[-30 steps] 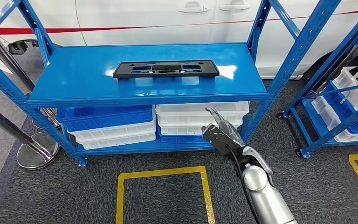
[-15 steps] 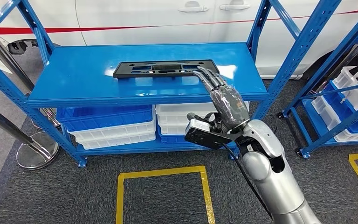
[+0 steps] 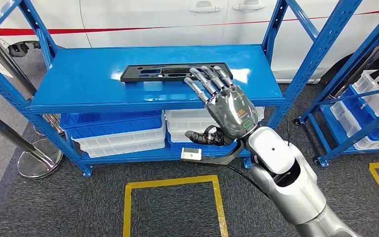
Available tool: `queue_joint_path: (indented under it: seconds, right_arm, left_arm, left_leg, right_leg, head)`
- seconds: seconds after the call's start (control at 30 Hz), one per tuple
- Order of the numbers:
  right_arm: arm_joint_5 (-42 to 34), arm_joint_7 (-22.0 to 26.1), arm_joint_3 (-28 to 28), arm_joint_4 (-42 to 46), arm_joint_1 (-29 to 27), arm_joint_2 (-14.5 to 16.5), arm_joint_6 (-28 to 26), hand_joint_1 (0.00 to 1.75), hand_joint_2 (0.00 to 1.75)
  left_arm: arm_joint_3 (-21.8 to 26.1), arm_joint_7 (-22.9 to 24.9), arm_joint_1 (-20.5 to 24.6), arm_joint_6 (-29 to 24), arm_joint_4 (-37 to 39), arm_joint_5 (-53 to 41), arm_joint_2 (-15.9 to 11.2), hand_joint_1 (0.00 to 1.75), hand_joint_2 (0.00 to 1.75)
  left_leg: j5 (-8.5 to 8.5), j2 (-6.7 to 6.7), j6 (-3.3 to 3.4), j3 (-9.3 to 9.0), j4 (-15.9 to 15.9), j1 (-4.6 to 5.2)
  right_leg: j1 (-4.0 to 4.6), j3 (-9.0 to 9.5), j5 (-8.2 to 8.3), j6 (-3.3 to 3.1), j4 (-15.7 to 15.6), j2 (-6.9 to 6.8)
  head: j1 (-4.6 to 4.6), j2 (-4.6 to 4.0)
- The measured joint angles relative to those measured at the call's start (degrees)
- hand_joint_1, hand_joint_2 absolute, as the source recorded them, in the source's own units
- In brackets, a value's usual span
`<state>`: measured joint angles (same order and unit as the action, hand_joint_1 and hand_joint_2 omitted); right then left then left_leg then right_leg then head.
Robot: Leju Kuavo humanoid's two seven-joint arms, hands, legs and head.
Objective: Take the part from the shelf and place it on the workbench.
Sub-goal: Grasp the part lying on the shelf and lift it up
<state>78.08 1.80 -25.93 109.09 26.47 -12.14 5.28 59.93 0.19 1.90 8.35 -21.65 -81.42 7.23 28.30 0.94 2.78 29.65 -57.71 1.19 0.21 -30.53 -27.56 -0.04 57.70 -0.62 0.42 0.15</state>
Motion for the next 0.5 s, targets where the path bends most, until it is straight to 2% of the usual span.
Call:
queue_joint_path:
  seconds: [0.1, 0.17, 0.2, 0.27, 0.3, 0.33, 0.37, 0.43, 0.47, 0.5]
  right_arm:
    - [2.9, 0.2, -1.6, 0.2, 0.6, -0.8, -0.4, 0.0, 0.0]
    - [3.2, 0.3, -2.2, 0.4, 1.0, -1.3, -0.4, 0.0, 0.0]
    - [3.2, 0.4, -2.4, 0.4, 1.1, -1.5, -0.4, 0.0, 0.0]
    - [3.3, 0.5, -2.8, 0.5, 1.2, -1.9, -0.3, 0.0, 0.0]
    - [3.3, 0.6, -3.0, 0.5, 1.1, -2.1, -0.3, 0.0, 0.0]
    - [3.2, 0.6, -3.2, 0.5, 1.1, -2.2, -0.2, 0.0, 0.0]
    - [3.2, 0.7, -3.3, 0.5, 1.1, -2.4, -0.2, 0.0, 0.0]
    - [3.0, 0.7, -3.4, 0.5, 1.1, -2.6, 0.0, 0.0, 0.0]
    - [2.9, 0.8, -3.5, 0.5, 1.1, -2.7, 0.1, 0.0, 0.0]
    - [2.8, 0.8, -3.5, 0.5, 1.2, -2.7, 0.3, 0.0, 0.0]
  left_arm:
    - [1.0, -0.2, 0.2, 0.2, 0.2, -1.2, 0.2, 0.0, 0.0]
    - [1.5, -0.2, 0.3, 0.2, 0.3, -1.4, 0.4, 0.0, 0.0]
    - [1.7, -0.2, 0.4, 0.2, 0.4, -1.5, 0.6, 0.0, 0.0]
    - [2.0, -0.2, 0.4, 0.2, 0.4, -1.5, 0.7, 0.0, 0.0]
    - [2.2, -0.2, 0.4, 0.2, 0.4, -1.6, 0.8, 0.0, 0.0]
    - [2.4, -0.2, 0.4, 0.2, 0.4, -1.6, 0.8, 0.0, 0.0]
    - [2.6, -0.2, 0.4, 0.2, 0.4, -1.7, 0.8, 0.0, 0.0]
    - [2.9, -0.2, 0.4, 0.2, 0.4, -1.9, 0.9, 0.0, 0.0]
    - [2.9, -0.2, 0.5, 0.2, 0.4, -2.0, 1.0, 0.0, 0.0]
    - [3.0, -0.3, 0.5, 0.2, 0.4, -2.0, 1.0, 0.0, 0.0]
  left_leg:
    - [-0.27, 0.02, 0.51, 0.08, 0.3, -0.1]
    - [-0.59, 0.07, 0.97, -0.02, 0.8, -0.4]
    - [-0.68, 0.12, 1.1, -0.05, 1.0, -0.51]
    - [-0.63, 0.16, 1.22, 0.04, 1.0, -0.51]
    - [-0.55, 0.15, 1.22, 0.0, 0.9, -0.5]
    - [-0.42, 0.13, 1.18, -0.14, 0.9, -0.5]
    - [-0.22, 0.11, 1.08, -0.41, 0.9, -0.5]
    - [0.38, 0.07, 0.76, -1.21, 0.9, -0.46]
    - [0.7, 0.06, 0.51, -1.45, 0.8, -0.4]
    - [0.95, 0.09, 0.25, -1.52, 0.8, -0.35]
  right_leg:
    - [-0.04, -0.13, 0.01, 0.41, 0.0, 0.0]
    - [-0.03, -1.25, -1.31, 0.83, 2.3, 0.13]
    - [-0.11, -2.77, -2.76, 1.01, 5.2, 0.21]
    - [-0.32, -7.23, -5.8, 1.22, 13.2, 0.3]
    - [-0.42, -9.04, -6.24, 1.27, 16.1, 0.31]
    - [-0.48, -9.92, -5.47, 1.25, 16.9, 0.32]
    - [-0.5, -9.66, -3.58, 1.14, 15.4, 0.31]
    - [-0.37, -6.7, 1.34, 0.55, 7.9, 0.21]
    - [-0.18, -5.21, 2.76, 0.18, 4.4, 0.13]
    - [0.02, -4.23, 3.22, -0.15, 2.1, 0.05]
  head:
    - [0.0, 0.0]
    - [0.01, 0.0]
    - [0.01, 0.0]
    - [0.02, 0.0]
    - [0.02, 0.0]
    - [0.02, 0.0]
    - [0.02, 0.0]
    - [0.02, 0.0]
    - [0.02, 0.0]
    - [0.02, 0.0]
